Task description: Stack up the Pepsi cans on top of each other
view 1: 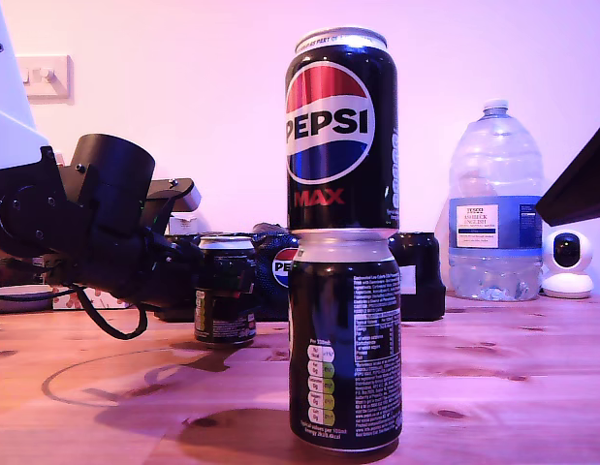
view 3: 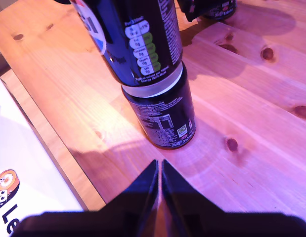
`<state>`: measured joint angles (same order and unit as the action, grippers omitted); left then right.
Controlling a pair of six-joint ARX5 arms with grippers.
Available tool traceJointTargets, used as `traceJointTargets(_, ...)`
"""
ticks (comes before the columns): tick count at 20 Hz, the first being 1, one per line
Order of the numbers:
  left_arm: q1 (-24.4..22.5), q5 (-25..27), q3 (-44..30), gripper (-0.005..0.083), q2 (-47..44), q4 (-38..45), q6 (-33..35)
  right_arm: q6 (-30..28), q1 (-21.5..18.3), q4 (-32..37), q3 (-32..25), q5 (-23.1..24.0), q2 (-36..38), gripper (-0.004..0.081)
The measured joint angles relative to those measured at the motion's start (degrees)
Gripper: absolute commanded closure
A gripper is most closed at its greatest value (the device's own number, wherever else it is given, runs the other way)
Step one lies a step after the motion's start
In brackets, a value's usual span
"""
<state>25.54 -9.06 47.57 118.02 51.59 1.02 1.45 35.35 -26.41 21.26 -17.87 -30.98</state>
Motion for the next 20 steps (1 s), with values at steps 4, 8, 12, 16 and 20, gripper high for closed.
traceJointTargets(4,0.02,-2.21,0.07,0.0261,-2.14,-4.68,0.59,-0.02,0.00,0.02,0.00,0.00,0.00,0.0783)
traceJointTargets(8,0.00,-3.72,-0.02,0.0261,-5.18,-10.60,0.70,0.00,0.00,0.22,0.00,0.00,0.00,0.0783)
traceJointTargets(12,0.02,-5.70,-0.20,0.0261,-9.33,-12.48,0.81,-0.02,0.00,0.24,0.00,0.00,0.00,0.0783)
traceJointTargets(16,-0.04,-7.58,-0.20,0.0261,-12.22,-13.64,0.87,0.00,0.00,0.26,0.00,0.00,0.00,0.0783)
traceJointTargets(20,-0.02,-8.96,-0.24,0.0264,-15.74,-18.60,0.87,0.00,0.00,0.28,0.00,0.00,0.00,0.0783)
